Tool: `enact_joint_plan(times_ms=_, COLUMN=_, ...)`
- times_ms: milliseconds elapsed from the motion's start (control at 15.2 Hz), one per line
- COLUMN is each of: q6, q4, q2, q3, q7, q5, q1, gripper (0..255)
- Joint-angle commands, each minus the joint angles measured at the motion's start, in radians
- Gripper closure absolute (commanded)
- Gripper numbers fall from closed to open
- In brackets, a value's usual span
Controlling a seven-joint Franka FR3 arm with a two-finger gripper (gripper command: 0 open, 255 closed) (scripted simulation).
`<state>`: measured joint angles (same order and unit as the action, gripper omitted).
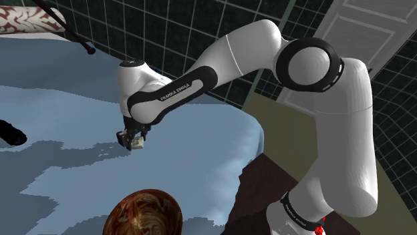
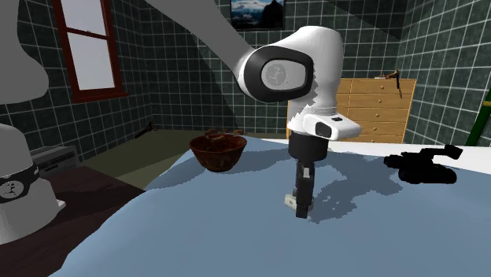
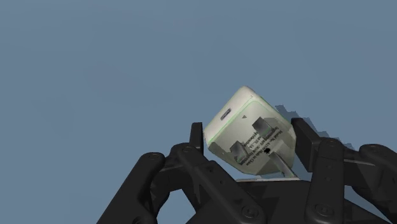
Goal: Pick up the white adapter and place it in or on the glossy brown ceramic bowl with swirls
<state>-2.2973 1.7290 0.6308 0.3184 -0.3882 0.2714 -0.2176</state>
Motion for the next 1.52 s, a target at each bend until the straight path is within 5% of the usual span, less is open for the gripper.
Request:
enact_joint_plan(times_ms=0, q6=0.018, q4=-0.003, q2=-0.015, q3=0.005, q7=0.003, q5=-0.006, q1=0.002, gripper=255)
enact_joint_plan(times_ms=1452, q6=0.237, q4=-0.072, q2=-0.173, q3=0.047, q7=0.047, q5=-0.074, q1=0.028, gripper=255)
